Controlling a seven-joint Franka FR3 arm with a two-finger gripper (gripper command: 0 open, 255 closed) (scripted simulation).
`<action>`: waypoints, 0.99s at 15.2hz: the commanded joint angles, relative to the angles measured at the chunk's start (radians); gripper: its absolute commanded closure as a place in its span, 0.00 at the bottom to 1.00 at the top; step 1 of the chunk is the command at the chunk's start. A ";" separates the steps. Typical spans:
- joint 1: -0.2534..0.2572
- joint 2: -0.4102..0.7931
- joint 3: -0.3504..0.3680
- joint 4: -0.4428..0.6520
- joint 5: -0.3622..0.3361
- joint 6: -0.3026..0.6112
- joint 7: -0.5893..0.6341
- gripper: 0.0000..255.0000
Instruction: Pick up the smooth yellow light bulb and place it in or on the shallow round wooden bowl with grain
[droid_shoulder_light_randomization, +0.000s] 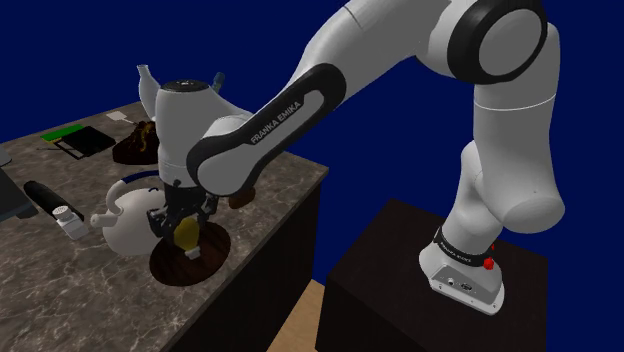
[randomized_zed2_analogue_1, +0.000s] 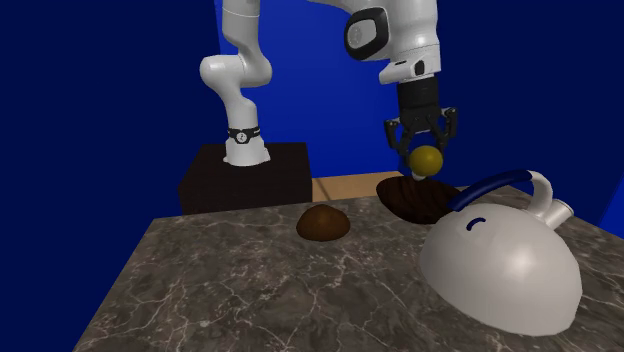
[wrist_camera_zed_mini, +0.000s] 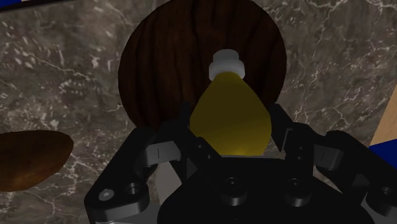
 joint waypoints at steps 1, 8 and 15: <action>0.000 0.003 0.000 -0.001 -0.001 0.005 0.000 1.00; 0.000 0.003 0.000 -0.001 -0.001 0.005 0.000 0.00; -0.007 -0.048 0.004 -0.007 0.009 -0.040 -0.006 0.00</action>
